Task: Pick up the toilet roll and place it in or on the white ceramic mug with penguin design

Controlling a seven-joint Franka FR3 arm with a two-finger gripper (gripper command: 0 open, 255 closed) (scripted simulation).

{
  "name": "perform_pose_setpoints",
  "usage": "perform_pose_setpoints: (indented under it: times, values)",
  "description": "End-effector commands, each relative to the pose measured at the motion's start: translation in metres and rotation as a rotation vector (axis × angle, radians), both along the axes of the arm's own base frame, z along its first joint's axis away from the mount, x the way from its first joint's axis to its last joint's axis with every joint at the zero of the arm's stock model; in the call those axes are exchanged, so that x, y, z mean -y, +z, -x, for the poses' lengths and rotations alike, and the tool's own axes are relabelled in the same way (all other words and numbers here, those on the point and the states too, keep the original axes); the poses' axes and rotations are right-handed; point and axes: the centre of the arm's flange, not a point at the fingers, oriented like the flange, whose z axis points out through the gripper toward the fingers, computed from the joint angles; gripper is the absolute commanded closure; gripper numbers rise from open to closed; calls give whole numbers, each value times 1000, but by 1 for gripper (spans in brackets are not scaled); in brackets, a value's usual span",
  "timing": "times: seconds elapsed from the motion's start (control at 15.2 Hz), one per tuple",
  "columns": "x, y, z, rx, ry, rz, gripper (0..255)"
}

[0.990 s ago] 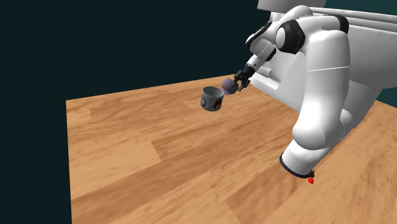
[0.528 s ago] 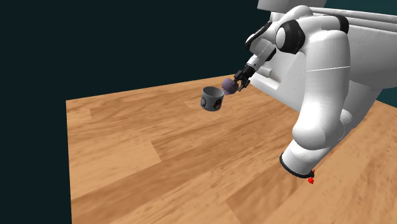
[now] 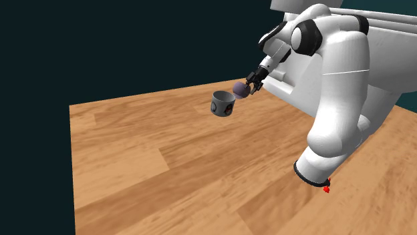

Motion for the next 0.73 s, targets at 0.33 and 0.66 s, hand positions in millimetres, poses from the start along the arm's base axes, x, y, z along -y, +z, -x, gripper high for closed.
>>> perform_pose_setpoints:
  times: [0.33,0.66]
  values:
    - [1,37,-1,0,0,0,255]
    - [1,63,-1,0,0,0,255]
